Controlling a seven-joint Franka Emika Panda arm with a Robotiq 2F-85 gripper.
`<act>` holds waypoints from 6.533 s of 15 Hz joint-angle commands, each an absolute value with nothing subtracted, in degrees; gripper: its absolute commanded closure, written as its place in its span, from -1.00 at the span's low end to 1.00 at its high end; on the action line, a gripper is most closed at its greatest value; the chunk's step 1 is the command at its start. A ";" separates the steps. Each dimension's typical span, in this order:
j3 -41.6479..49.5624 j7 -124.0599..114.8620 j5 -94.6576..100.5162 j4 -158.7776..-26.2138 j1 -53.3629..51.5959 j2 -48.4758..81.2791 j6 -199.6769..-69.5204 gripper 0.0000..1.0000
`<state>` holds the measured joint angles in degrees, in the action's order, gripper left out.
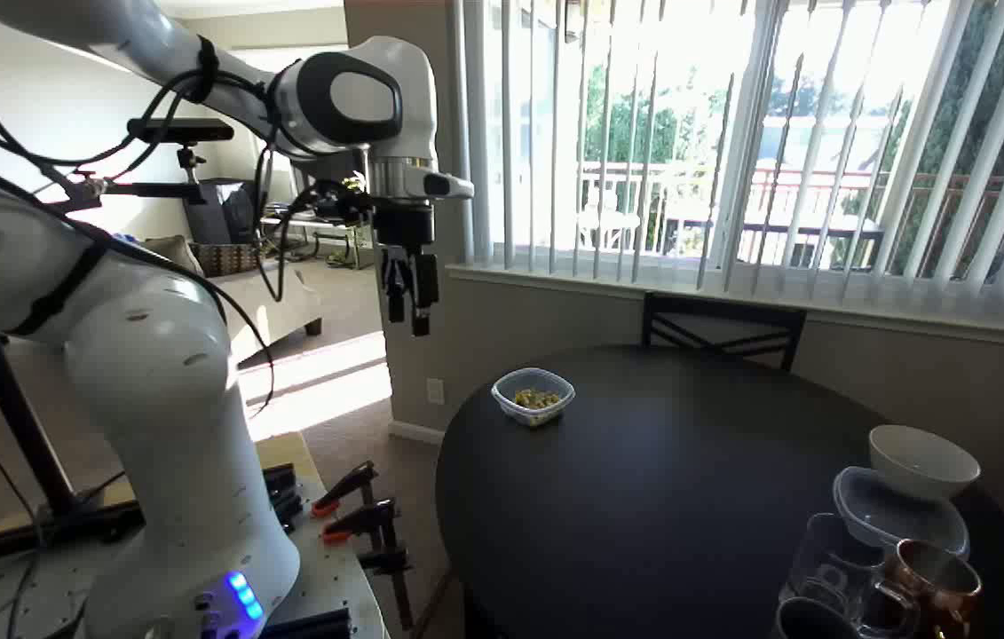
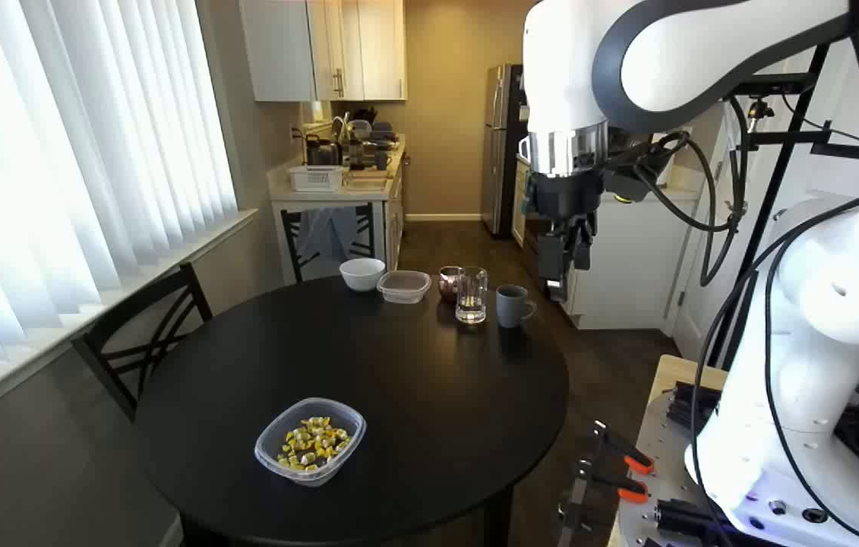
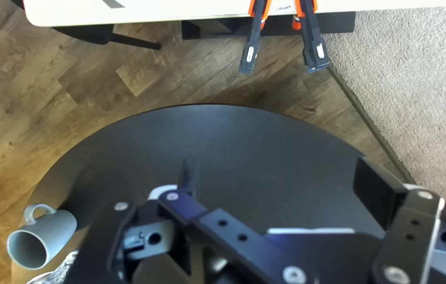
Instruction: Empty the plastic bowl
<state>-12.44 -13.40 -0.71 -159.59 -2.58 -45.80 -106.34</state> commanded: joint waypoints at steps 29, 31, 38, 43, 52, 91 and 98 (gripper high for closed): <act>-8.08 -6.94 15.77 -159.68 -2.93 -39.00 -97.76 -1.00; -8.13 -9.27 14.91 -159.58 -3.09 -38.85 -98.73 -1.00; -7.82 -9.23 15.65 -159.42 -3.01 -38.88 -98.73 -1.00; -7.82 -9.23 15.65 -159.42 -3.01 -38.88 -98.73 -1.00; -8.99 -10.94 18.53 -155.16 -1.82 -35.40 -100.51 -1.00; -7.25 1.52 15.66 -96.81 -9.68 38.26 -130.64 -1.00; -8.40 3.45 7.33 -97.18 -6.17 44.80 -144.92 -1.00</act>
